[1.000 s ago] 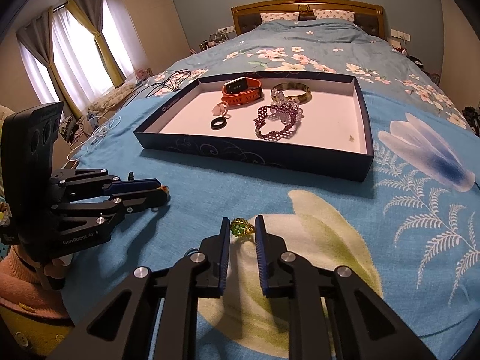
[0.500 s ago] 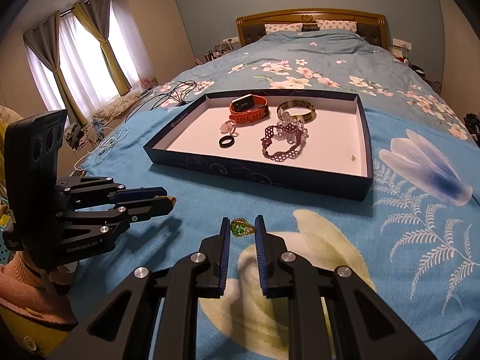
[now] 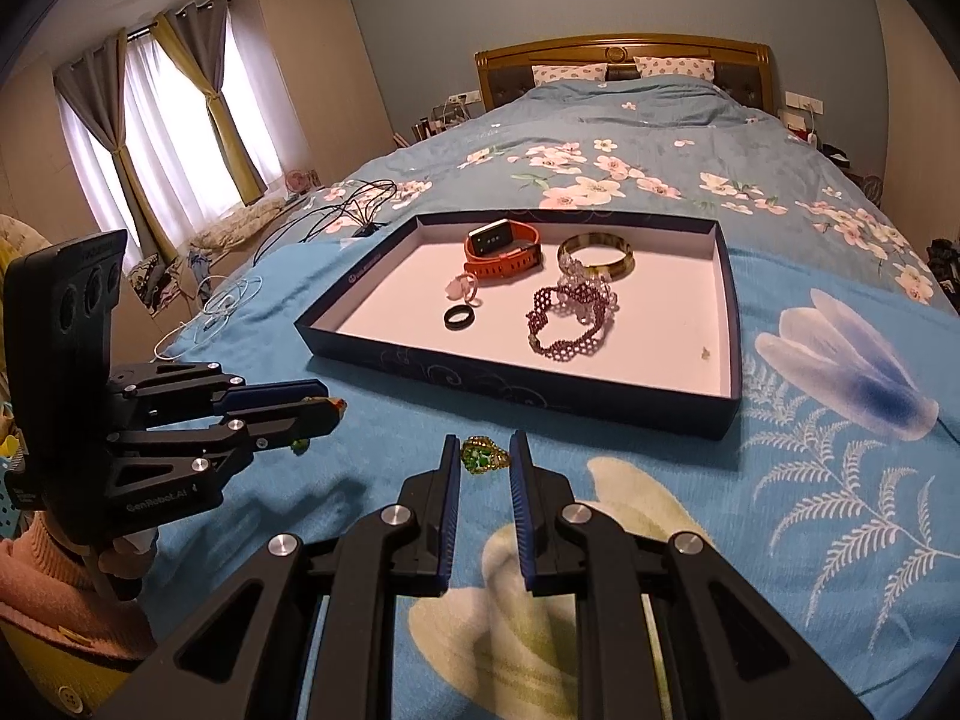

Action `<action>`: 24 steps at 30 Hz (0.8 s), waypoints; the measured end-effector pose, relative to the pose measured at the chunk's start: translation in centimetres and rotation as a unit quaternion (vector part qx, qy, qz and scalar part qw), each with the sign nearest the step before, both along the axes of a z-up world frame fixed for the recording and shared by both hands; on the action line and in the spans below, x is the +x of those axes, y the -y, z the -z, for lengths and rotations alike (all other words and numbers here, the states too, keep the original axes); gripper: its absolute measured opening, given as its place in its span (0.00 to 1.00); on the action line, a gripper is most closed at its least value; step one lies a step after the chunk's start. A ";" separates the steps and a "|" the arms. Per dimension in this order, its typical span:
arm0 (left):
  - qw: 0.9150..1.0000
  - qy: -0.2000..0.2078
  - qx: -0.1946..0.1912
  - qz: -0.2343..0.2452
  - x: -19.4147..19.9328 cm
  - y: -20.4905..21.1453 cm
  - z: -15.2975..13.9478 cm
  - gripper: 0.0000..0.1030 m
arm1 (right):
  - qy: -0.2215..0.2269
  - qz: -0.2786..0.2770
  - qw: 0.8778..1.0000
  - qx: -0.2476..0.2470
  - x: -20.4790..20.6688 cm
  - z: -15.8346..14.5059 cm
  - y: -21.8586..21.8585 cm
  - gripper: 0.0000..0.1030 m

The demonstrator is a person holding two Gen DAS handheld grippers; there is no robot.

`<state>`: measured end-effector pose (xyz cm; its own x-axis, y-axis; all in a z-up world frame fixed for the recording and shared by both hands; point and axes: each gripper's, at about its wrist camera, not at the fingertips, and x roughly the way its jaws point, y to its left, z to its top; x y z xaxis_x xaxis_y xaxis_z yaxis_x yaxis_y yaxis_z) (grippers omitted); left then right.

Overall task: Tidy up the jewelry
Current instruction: 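Lift both held rings and move both tools toward the white box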

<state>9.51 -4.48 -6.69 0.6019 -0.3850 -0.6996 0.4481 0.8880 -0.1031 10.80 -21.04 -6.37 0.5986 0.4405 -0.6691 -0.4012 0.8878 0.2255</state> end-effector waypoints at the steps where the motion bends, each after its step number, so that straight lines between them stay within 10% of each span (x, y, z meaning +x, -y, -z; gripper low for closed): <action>1: 1.000 0.002 -0.001 -0.001 0.1 -0.1 -0.2 0.16 | 0.001 -0.001 1.000 0.001 0.1 -0.1 0.0 0.14; 24: 1.000 0.024 -0.011 -0.003 0.7 -0.2 -1.9 0.16 | 0.023 -0.006 1.000 0.005 1.0 -1.4 -0.3 0.14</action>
<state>10.26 -4.27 -4.82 0.6375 -0.3963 -0.6607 0.4471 0.8887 -0.1017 11.83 -20.76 -5.00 0.6233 0.4536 -0.6370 -0.4217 0.8810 0.2147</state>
